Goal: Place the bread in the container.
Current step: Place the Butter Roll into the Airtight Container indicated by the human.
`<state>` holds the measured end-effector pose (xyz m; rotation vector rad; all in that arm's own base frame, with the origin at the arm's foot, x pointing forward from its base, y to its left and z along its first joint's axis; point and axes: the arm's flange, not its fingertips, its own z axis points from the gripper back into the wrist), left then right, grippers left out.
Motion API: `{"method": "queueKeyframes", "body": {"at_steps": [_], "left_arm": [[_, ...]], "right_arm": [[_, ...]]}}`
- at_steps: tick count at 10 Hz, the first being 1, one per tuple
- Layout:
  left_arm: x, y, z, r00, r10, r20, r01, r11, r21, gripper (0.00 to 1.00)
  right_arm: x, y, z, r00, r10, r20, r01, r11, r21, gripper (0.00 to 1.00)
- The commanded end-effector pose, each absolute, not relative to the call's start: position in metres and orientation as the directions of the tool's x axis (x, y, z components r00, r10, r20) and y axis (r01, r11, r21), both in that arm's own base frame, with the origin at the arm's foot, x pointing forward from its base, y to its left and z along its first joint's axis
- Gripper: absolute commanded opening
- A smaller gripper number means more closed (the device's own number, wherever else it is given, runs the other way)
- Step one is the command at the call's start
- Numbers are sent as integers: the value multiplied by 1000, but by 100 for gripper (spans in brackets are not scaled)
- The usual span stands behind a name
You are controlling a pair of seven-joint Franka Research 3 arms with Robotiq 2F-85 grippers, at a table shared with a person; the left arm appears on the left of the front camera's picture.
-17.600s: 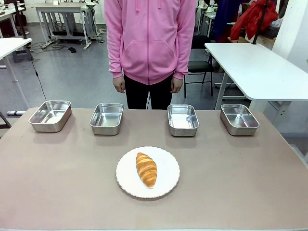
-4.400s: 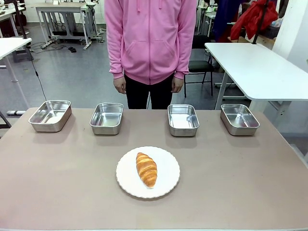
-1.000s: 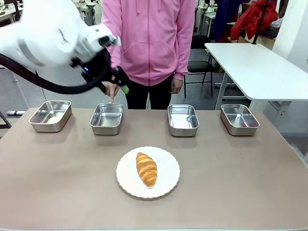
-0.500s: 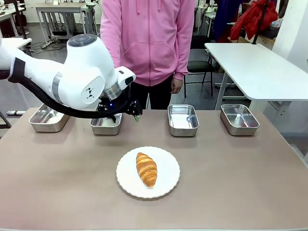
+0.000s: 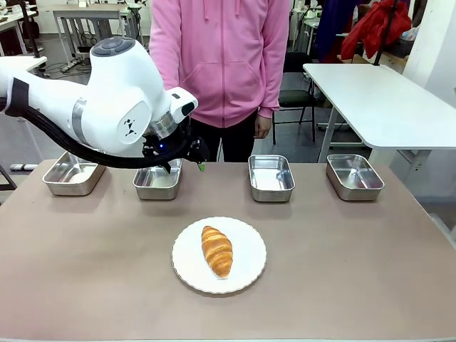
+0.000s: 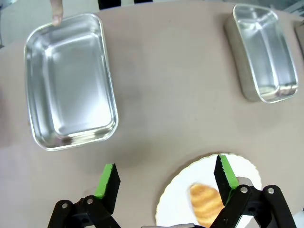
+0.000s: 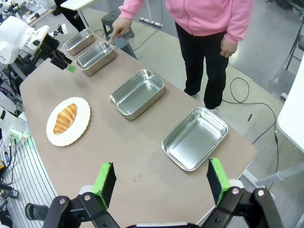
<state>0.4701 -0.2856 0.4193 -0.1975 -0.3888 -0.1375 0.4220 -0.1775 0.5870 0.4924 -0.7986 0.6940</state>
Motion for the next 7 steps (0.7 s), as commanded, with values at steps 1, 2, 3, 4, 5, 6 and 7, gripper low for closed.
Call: {"method": "queueKeyframes", "body": {"at_steps": [1, 2, 3, 4, 5, 6, 7], "left_arm": [[448, -316, 421, 935, -96, 340, 134, 987, -89, 100], [437, -334, 419, 950, -76, 302, 103, 992, -74, 100], [429, -347, 415, 965, -21, 260, 45, 995, -84, 100], [419, -358, 407, 972, 33, 234, -13, 996, -84, 100], [410, -366, 400, 974, 73, 216, -47, 991, -122, 100], [400, -372, 395, 977, 108, 186, -79, 985, -155, 100], [388, -378, 391, 975, 117, 189, -88, 984, -156, 100]], "right_arm": [[421, -176, 588, 494, 370, 787, -726, 673, 140, 100], [421, -176, 588, 494, 370, 787, -726, 673, 140, 100], [421, -176, 588, 494, 370, 787, -726, 673, 140, 100], [421, -176, 588, 494, 370, 787, -726, 673, 140, 100], [421, -176, 588, 494, 370, 787, -726, 673, 140, 100], [421, -176, 588, 494, 370, 787, -726, 673, 140, 100], [421, -176, 588, 494, 370, 787, -726, 673, 140, 100]]}}
